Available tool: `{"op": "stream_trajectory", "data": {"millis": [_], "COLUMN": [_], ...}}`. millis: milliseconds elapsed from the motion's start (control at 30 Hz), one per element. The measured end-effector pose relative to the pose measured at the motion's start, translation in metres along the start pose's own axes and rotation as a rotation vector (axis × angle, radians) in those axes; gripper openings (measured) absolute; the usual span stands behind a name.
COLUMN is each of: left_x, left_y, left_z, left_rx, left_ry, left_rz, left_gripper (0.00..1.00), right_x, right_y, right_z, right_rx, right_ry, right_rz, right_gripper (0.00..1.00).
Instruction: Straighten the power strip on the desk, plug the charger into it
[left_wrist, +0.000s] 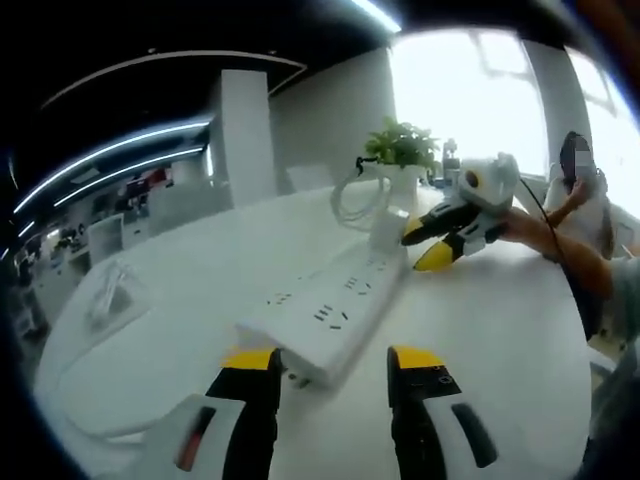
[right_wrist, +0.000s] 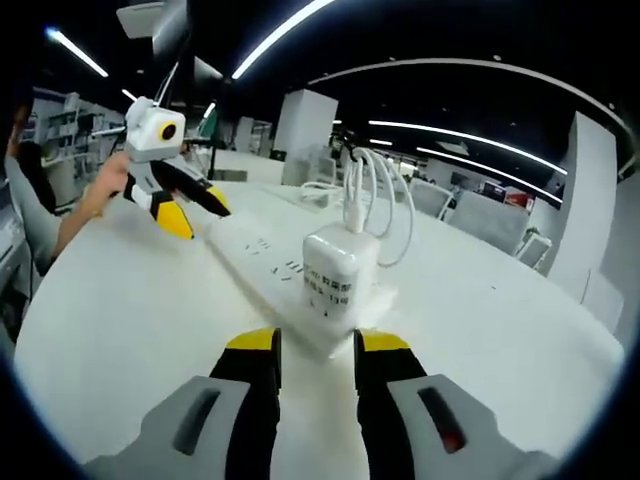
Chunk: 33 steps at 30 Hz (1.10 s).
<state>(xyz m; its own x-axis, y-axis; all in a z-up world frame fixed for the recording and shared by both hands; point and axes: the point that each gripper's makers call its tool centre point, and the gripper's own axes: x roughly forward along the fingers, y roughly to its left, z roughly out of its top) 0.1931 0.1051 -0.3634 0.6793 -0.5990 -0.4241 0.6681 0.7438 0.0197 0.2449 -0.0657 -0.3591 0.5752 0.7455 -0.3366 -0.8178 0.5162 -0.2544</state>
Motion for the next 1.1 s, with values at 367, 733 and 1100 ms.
{"op": "stream_trajectory", "data": {"millis": [367, 733, 1100], "left_x": [0.0016, 0.0044, 0.0047], "left_y": [0.0009, 0.0012, 0.0016], "left_z": [0.0007, -0.0023, -0.0024], "left_rx": [-0.001, -0.016, -0.01], "left_ry": [-0.002, 0.004, 0.006], "left_rz": [0.001, 0.008, 0.018], "left_gripper": [0.44, 0.44, 0.44], "right_x": [0.0032, 0.0034, -0.0004], "right_y": [0.0028, 0.006, 0.0012], "right_z": [-0.0035, -0.0025, -0.0031], "right_rx": [0.038, 0.062, 0.084], "right_ry": [0.008, 0.0, -0.011], "right_rz": [-0.014, -0.019, -0.042], "right_gripper": [0.28, 0.3, 0.18]}}
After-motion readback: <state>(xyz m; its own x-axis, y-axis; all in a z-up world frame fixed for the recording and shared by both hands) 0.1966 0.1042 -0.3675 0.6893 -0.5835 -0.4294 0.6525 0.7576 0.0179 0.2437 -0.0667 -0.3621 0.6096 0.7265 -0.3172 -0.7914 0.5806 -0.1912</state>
